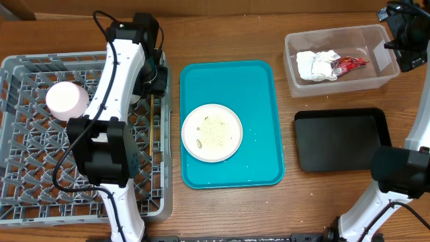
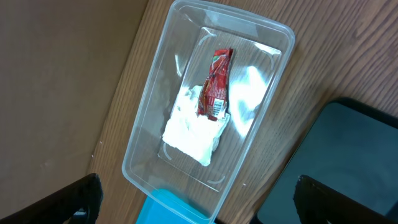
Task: Sort waste into correct bins and load items into the dishwasher
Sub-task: 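Carry the second chopstick to the rack and release it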
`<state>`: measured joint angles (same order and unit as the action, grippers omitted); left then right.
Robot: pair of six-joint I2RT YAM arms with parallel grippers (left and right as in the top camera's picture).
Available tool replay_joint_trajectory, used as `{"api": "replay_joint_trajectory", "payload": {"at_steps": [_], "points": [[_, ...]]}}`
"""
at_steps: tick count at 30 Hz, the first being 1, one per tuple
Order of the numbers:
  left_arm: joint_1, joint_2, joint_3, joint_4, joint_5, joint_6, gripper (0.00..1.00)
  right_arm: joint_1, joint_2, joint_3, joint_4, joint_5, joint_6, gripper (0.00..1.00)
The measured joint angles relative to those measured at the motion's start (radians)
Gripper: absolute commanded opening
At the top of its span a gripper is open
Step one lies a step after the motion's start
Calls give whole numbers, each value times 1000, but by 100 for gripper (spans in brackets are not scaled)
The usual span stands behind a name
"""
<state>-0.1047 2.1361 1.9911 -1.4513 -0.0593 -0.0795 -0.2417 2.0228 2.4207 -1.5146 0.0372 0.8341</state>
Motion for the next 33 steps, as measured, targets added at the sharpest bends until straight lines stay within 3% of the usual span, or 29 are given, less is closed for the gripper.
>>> {"api": "replay_joint_trajectory", "payload": {"at_steps": [8,13,17,22,24,29,33], "points": [[0,2,122,-160,53,-25,69,0,0,0,0,0,0,100],[0,2,307,-225,179,-28,93,0,0,0,0,0,0,100],[0,2,412,-234,314,-29,100,0,0,0,0,0,0,100],[0,2,469,-236,416,-29,100,0,0,0,0,0,0,100],[3,2,471,-236,380,-63,100,0,0,0,0,0,0,100],[65,2,471,-236,153,-282,100,0,0,0,0,0,0,100],[124,2,471,-236,82,-346,100,0,0,0,0,0,0,100]]}}
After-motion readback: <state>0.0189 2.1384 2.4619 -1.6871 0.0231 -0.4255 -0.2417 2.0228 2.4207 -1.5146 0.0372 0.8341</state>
